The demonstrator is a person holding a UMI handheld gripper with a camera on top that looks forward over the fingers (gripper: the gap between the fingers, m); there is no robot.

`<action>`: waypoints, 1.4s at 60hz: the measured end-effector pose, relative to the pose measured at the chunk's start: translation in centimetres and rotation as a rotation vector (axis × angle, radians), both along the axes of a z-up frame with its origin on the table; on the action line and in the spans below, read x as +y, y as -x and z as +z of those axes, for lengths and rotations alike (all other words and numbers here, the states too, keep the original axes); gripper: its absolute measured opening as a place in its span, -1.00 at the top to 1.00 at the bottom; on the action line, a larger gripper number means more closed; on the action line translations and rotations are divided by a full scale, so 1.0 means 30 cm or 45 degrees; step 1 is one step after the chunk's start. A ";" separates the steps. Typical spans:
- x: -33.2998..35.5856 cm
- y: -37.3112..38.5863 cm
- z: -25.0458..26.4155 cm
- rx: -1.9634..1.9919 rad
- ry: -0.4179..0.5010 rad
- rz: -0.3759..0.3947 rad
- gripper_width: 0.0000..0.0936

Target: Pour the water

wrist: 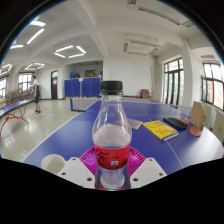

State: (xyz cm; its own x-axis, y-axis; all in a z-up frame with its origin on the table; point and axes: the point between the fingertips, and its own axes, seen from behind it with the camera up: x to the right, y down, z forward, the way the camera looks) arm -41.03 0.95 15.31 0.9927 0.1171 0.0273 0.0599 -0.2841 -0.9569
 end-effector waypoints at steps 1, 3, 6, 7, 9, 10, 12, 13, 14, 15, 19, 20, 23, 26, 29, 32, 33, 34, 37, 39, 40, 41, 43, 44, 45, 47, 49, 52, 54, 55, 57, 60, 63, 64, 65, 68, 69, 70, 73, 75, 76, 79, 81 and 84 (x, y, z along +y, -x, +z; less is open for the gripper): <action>-0.002 -0.006 -0.020 -0.003 0.005 -0.001 0.26; -0.006 -0.015 -0.064 -0.008 0.019 0.000 0.27; -0.011 0.011 -0.145 0.006 0.046 -0.001 0.26; -0.013 0.012 -0.166 0.016 0.053 -0.003 0.26; -0.023 0.011 -0.214 0.032 0.075 -0.002 0.25; -0.018 0.006 -0.187 0.042 0.002 -0.004 0.26; -0.006 -0.015 -0.220 0.033 0.005 -0.014 0.26; 0.013 0.006 -0.155 0.049 -0.016 -0.017 0.26; -0.019 0.005 -0.183 0.054 -0.009 -0.024 0.27; -0.030 0.012 -0.178 0.061 -0.018 -0.031 0.26; -0.030 0.014 -0.184 0.066 -0.017 -0.038 0.20; -0.030 0.015 -0.185 0.063 -0.010 -0.037 0.17; -0.005 0.004 -0.189 0.061 0.009 -0.035 0.01; -0.021 0.003 -0.189 0.053 0.039 -0.024 -0.12; -0.040 0.002 -0.216 0.033 0.118 -0.028 -0.43; -0.074 -0.002 -0.226 0.023 0.187 -0.035 -0.82; -0.085 -0.004 -0.223 0.023 0.202 -0.037 -0.76; -0.099 -0.005 -0.215 0.023 0.213 -0.041 -0.74; -0.137 -0.020 -0.190 0.015 0.232 -0.069 -0.81; -0.170 -0.032 -0.162 0.010 0.233 -0.088 -0.83; -0.189 -0.040 -0.147 0.005 0.234 -0.101 -0.81; -0.212 -0.049 -0.133 -0.002 0.238 -0.118 -0.81; -0.263 -0.062 -0.107 -0.012 0.254 -0.149 -0.82; -0.264 -0.083 -0.068 -0.014 0.266 -0.155 -0.83; -0.316 -0.055 -0.073 -0.017 0.265 -0.159 -0.83; -0.373 -0.046 -0.047 -0.022 0.270 -0.161 -0.82; -0.432 -0.037 -0.024 -0.031 0.280 -0.165 -0.81; -0.507 -0.032 0.027 -0.045 0.292 -0.175 -0.82; -0.561 -0.025 0.051 -0.053 0.294 -0.185 -0.82; -0.584 -0.022 0.064 -0.059 0.292 -0.186 -0.82; -0.627 -0.013 0.088 -0.077 0.284 -0.180 -0.82; -0.684 -0.010 0.121 -0.112 0.269 -0.182 -0.82; -0.730 -0.014 0.150 -0.138 0.267 -0.192 -0.82; -0.746 -0.010 0.159 -0.143 0.265 -0.189 -0.82; -0.762 -0.005 0.166 -0.146 0.263 -0.185 -0.82; -0.802 0.011 0.183 -0.143 0.260 -0.166 -0.81; -0.809 0.014 0.186 -0.137 0.262 -0.163 -0.81; -0.822 0.016 0.187 -0.127 0.265 -0.161 -0.81; -0.849 0.012 0.189 -0.108 0.275 -0.173 -0.80; -0.864 0.004 0.191 -0.104 0.278 -0.185 -0.80; -0.870 0.000 0.192 -0.104 0.279 -0.189 -0.81; -0.891 -0.007 0.192 -0.104 0.285 -0.194 -0.80; -0.901 -0.007 0.196 -0.100 0.283 -0.191 -0.81; -0.915 -0.013 0.199 -0.094 0.280 -0.194 -0.80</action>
